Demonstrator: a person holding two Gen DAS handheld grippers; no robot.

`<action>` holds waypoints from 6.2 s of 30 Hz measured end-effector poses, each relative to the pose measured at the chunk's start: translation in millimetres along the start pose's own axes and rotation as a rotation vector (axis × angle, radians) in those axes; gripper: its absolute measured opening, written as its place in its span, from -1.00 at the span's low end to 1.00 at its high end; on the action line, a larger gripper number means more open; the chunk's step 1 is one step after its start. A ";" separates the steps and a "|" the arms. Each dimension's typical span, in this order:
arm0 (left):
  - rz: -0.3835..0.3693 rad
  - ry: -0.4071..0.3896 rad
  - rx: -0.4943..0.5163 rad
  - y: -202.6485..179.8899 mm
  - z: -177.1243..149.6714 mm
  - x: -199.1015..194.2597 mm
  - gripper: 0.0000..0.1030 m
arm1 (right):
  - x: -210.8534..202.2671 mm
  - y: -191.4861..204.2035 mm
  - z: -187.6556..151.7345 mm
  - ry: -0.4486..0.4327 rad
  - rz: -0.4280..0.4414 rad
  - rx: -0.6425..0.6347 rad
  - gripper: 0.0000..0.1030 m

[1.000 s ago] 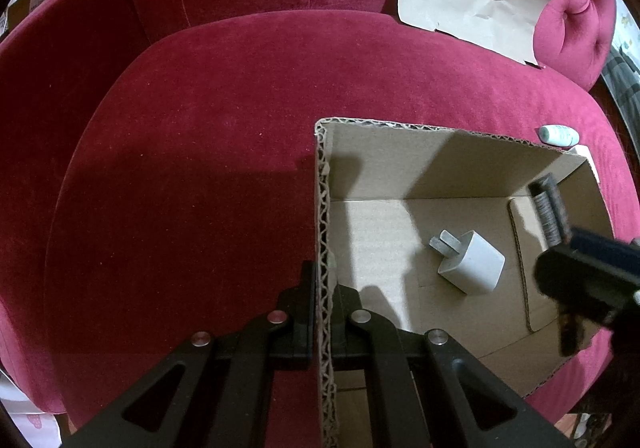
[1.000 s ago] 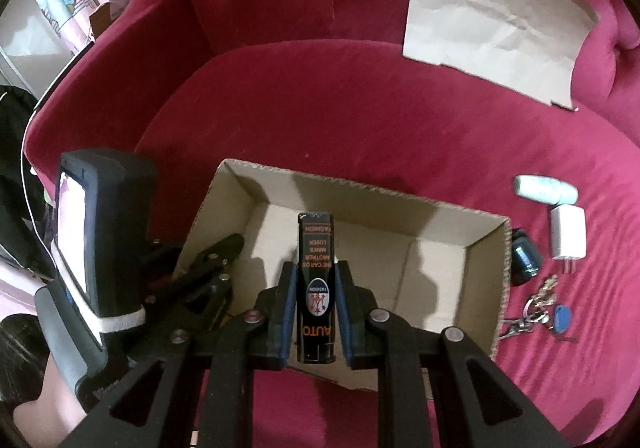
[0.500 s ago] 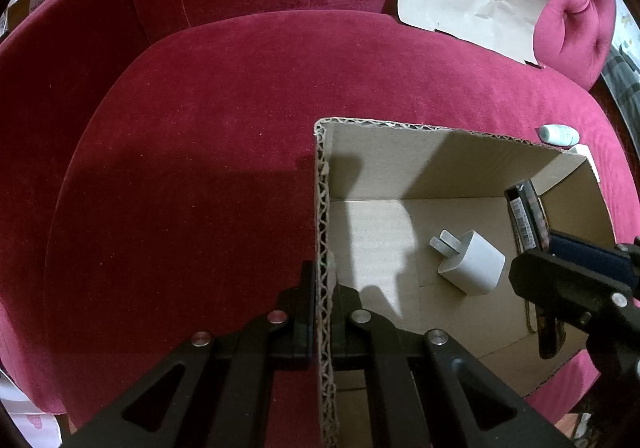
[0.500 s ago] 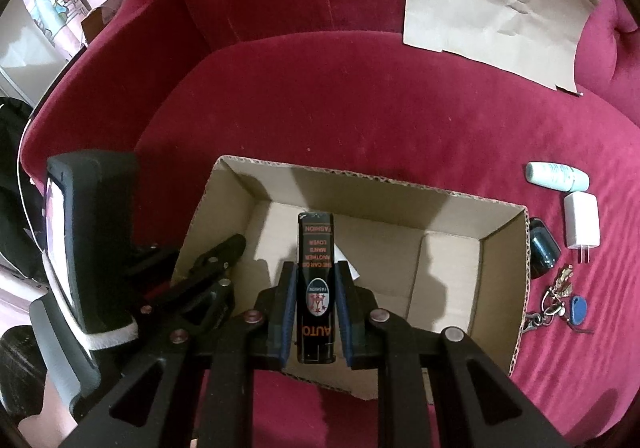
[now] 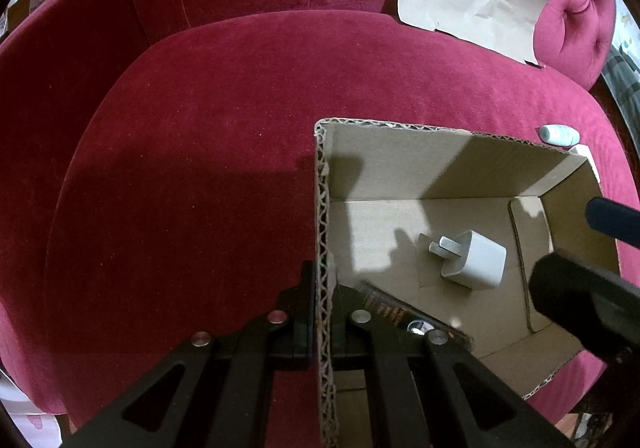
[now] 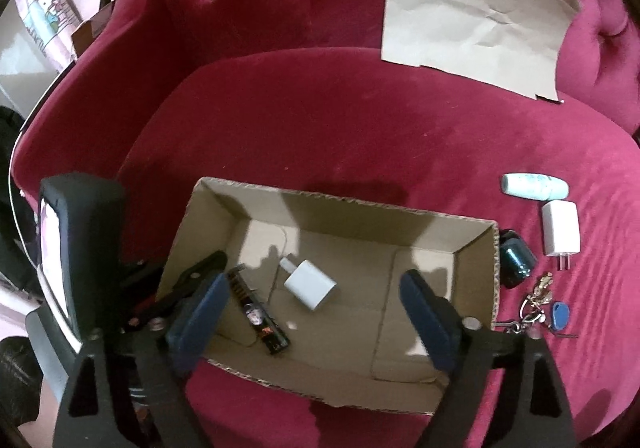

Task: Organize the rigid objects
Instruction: 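Carry the black AUTO box into the cardboard box and release it, then move the open right tool back toward the brass keyring, then grasp the brass keyring with the right tool and lift it, then carry the keyring into the cardboard box and open the right tool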

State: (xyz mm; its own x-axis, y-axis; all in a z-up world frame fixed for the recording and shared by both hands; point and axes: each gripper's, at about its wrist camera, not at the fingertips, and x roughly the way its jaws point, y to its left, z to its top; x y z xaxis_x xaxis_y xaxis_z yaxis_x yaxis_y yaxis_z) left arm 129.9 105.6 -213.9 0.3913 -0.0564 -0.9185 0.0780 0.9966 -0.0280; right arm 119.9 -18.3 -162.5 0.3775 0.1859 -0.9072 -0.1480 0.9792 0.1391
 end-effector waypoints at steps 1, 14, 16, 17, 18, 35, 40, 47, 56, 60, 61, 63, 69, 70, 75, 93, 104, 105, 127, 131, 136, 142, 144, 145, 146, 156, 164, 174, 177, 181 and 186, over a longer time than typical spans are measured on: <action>0.000 0.000 0.000 0.0 -0.2 0.1 -0.93 | 0.5 -1.1 0.0 0.000 -0.002 0.005 0.89; 0.000 0.001 -0.001 -0.9 0.4 0.1 -0.93 | -14.6 -13.7 7.0 -0.042 -0.053 0.033 0.98; 0.000 0.001 0.000 -0.9 0.6 0.1 -0.93 | -18.2 -16.7 6.4 -0.047 -0.051 0.035 0.98; 0.000 0.001 -0.001 -0.8 0.7 -0.1 -0.93 | -19.9 -18.3 6.3 -0.050 -0.056 0.036 0.98; 0.001 0.001 0.000 -0.9 0.6 0.1 -0.93 | -21.9 -20.8 6.0 -0.052 -0.056 0.040 0.98; 0.000 0.001 -0.001 -0.3 1.4 0.1 -0.94 | -56.3 -73.5 12.0 -0.101 -0.121 0.086 0.98; 0.000 0.001 0.001 0.4 1.4 0.2 -0.94 | -61.8 -93.9 7.8 -0.104 -0.153 0.098 0.98; -0.002 0.002 -0.002 1.6 1.2 0.6 -0.94 | -63.6 -120.3 -3.7 -0.099 -0.197 0.118 0.98; -0.001 0.001 0.000 0.4 0.9 0.9 -0.94 | -50.2 -146.5 -23.0 -0.078 -0.228 0.160 0.98; -0.001 0.002 0.002 0.2 1.2 1.1 -0.94 | -38.1 -155.5 -33.5 -0.059 -0.243 0.177 0.98; -0.001 0.002 0.002 0.2 1.3 1.0 -0.94 | -34.8 -157.0 -35.9 -0.053 -0.243 0.177 0.98; -0.002 0.002 0.001 0.3 1.4 1.0 -0.94 | -29.3 -159.1 -39.3 -0.043 -0.244 0.179 0.98; -0.003 0.002 0.000 0.5 1.7 1.2 -0.94 | -11.5 -164.2 -48.3 -0.008 -0.251 0.173 0.98; -0.003 0.002 0.001 0.4 1.8 1.2 -0.94 | -8.6 -165.2 -50.0 -0.001 -0.255 0.172 0.98; -0.003 0.003 0.000 0.6 1.7 1.3 -0.94 | 1.8 -168.5 -55.2 0.020 -0.260 0.178 0.98; -0.007 0.004 -0.003 0.4 1.4 1.5 -0.93 | 35.5 -167.7 -35.7 0.063 -0.245 0.175 0.21; -0.007 0.004 -0.004 0.1 1.4 1.3 -0.93 | 45.8 -165.7 -34.8 0.069 -0.283 0.157 -0.77; -0.007 0.004 -0.004 0.4 1.4 1.5 -0.93 | 45.3 -164.8 -34.3 0.070 -0.286 0.152 -0.78; -0.008 0.002 -0.004 1.2 1.0 1.2 -0.93 | -16.7 -162.5 -33.1 0.020 -0.261 0.165 -0.82; -0.007 0.001 -0.001 0.8 0.7 1.1 -0.93 | -32.0 -165.0 -29.9 0.007 -0.258 0.159 -0.82; -0.007 0.001 0.000 1.7 1.1 0.8 -0.94 | -46.8 -163.2 -27.8 -0.004 -0.259 0.151 -0.82; -0.008 0.002 0.002 2.1 1.0 0.0 -0.94 | -61.4 -149.9 -25.7 -0.016 -0.264 0.139 -0.82; -0.008 0.002 0.003 2.4 1.6 0.2 -0.94 | -62.6 -147.2 -24.7 -0.018 -0.263 0.138 -0.82; -0.008 0.003 0.004 2.3 1.8 0.2 -0.94 | -64.4 -146.1 -24.1 -0.019 -0.263 0.136 -0.82; -0.007 0.003 0.004 2.3 1.8 0.3 -0.94 | -63.8 -145.5 -23.0 -0.019 -0.263 0.136 -0.82; -0.005 0.003 0.007 2.1 2.2 0.6 -0.94 | -79.8 -133.4 -10.6 -0.038 -0.257 0.125 -0.82; -0.003 0.004 0.009 2.6 2.3 -0.2 -0.94 | -95.6 -116.2 4.5 -0.070 -0.224 0.094 -0.82; -0.003 0.003 0.009 2.6 2.3 -0.1 -0.94 | -101.3 -81.1 21.9 -0.093 -0.174 0.018 -0.82; -0.003 0.003 0.009 2.6 2.4 -0.1 -0.94 | -97.7 -70.3 24.4 -0.089 -0.157 -0.005 -0.82; -0.003 0.003 0.008 2.5 2.3 0.2 -0.94 | -91.6 -54.9 27.2 -0.082 -0.135 -0.043 -0.82; -0.006 0.004 0.005 2.8 2.4 0.1 -0.94 | -84.8 -35.4 28.7 -0.074 -0.109 -0.084 -0.82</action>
State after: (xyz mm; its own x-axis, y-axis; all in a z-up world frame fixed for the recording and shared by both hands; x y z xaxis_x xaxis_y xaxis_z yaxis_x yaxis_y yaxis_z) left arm 132.4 108.3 -213.0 0.3869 -0.0618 -0.9201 0.0848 0.9959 -0.0312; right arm 119.4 -66.4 -79.1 0.4611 0.0873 -0.8830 -0.1774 0.9841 0.0046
